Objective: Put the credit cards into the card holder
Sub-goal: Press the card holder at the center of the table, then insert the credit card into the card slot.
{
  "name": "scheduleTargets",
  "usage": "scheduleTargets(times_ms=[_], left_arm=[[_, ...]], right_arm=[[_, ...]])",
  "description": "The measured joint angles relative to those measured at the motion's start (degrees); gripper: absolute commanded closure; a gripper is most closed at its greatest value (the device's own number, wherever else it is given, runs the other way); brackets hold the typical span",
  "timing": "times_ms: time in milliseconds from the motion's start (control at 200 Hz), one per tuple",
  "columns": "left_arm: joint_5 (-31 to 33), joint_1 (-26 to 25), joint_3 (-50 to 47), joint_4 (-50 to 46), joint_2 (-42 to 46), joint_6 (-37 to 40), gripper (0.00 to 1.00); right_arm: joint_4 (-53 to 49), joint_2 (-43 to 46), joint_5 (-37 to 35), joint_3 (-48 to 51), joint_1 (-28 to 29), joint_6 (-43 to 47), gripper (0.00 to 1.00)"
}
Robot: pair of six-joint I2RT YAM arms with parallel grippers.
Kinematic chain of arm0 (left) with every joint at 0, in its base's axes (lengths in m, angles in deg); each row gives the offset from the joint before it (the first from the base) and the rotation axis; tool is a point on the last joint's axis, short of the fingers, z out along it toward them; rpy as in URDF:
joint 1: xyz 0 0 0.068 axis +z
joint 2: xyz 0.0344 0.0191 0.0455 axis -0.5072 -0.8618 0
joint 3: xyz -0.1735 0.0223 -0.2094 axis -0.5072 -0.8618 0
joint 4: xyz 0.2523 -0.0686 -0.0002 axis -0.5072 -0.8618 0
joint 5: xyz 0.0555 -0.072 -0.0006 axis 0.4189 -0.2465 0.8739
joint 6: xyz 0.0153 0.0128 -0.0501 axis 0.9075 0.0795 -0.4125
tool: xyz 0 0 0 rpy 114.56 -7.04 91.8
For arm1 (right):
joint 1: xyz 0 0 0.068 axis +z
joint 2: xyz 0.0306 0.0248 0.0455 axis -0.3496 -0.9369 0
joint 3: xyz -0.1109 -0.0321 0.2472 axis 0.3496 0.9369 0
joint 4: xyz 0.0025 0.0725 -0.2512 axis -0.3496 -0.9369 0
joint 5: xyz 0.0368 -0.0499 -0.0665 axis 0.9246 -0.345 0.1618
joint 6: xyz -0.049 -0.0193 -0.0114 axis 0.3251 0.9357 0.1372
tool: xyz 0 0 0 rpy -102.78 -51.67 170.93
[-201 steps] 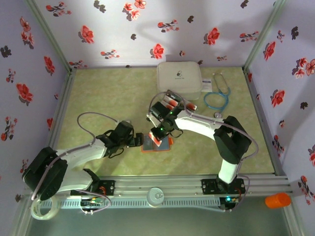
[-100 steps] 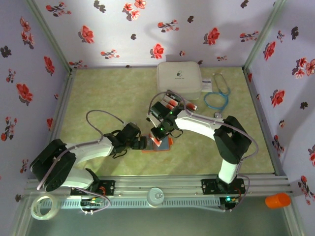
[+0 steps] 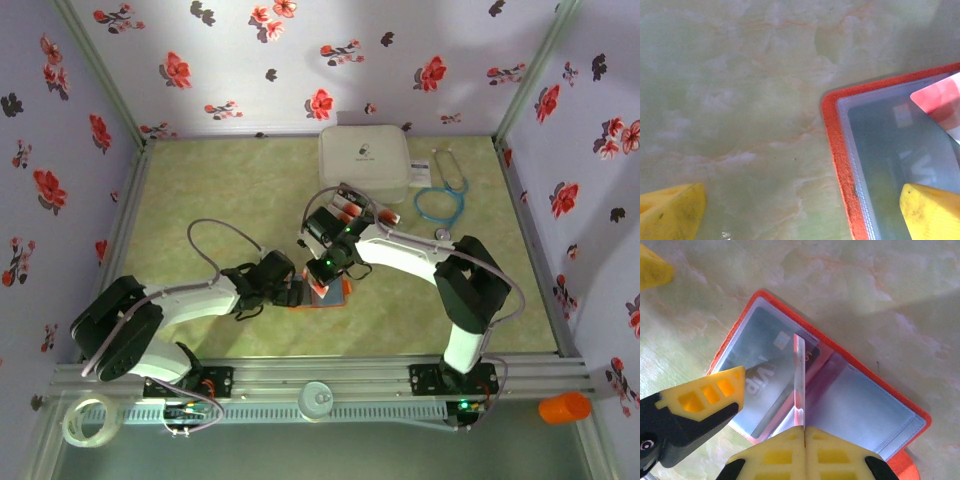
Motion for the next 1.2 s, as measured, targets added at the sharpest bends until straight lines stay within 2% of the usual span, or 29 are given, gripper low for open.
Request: scheduleTargets(times_ms=[210,385,535,870,1200], left_arm=[[0.70,-0.15,0.00,-0.55,-0.02,-0.09,0.00],[1.16,-0.20,0.00,-0.83,-0.04,-0.11,0.00],[1.33,-0.20,0.00,-0.85,-0.04,-0.11,0.00],[1.77,-0.37,0.00,-0.85,-0.04,-0.39,0.00],[1.81,-0.52,0.00,-0.90,-0.02,-0.76,0.00]], right_arm=[[-0.31,1.38,0.57,0.04,-0.57,-0.50,1.00],[3.56,7.98,2.62,4.22,-3.43,-4.74,1.00],[11.13,13.79,3.48,11.85,-4.96,-11.19,1.00],[33.97,18.95,4.02,29.14,-4.94,-27.17,1.00],[49.29,20.48,1.92,37.88,-4.72,-35.76,1.00]])
